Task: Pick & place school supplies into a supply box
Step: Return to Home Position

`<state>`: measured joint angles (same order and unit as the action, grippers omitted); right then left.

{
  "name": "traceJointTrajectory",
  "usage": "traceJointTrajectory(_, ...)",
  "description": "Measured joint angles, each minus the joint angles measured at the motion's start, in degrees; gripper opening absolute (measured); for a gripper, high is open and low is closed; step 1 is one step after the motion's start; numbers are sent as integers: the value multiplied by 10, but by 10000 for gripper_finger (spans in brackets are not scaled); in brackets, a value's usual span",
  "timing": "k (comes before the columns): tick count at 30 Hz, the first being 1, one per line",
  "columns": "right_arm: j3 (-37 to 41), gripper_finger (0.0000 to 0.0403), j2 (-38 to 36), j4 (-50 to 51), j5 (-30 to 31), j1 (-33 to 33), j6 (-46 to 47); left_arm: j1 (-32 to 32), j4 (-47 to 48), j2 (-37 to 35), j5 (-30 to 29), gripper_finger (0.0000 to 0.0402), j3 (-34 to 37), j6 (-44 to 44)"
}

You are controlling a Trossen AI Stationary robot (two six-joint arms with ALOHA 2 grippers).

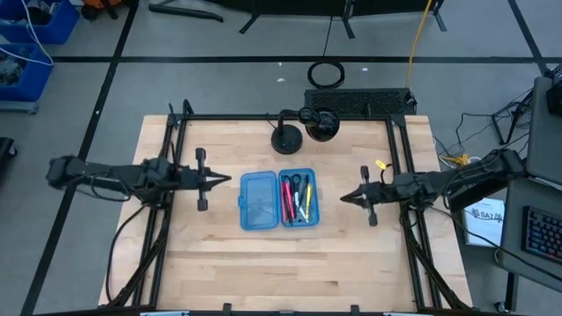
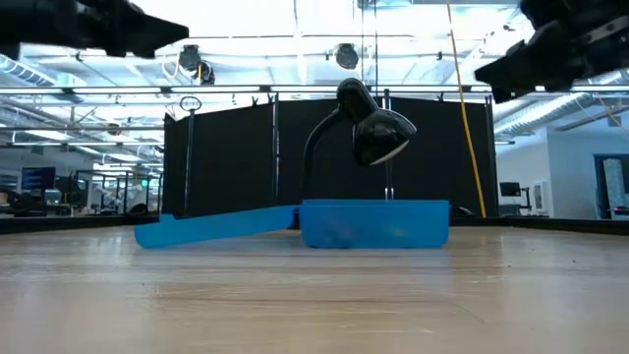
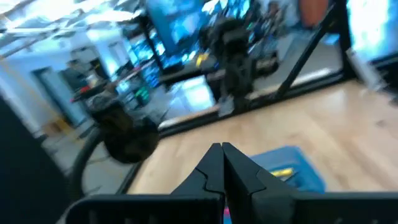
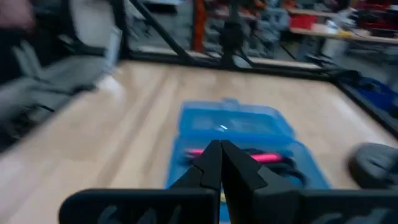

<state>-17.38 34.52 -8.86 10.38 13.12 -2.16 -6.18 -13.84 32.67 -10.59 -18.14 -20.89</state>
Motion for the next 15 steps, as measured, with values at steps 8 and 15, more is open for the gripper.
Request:
traceJointTrajectory(8, 73, 0, -56, -50, 1, -8, 19, 108, -56, -65, 137, 1, 88, 70)
traceJointTrajectory(15, 74, 0, -115, 10, 1, 5, 39, 74, 33, -146, 101, 0, 98, 93)
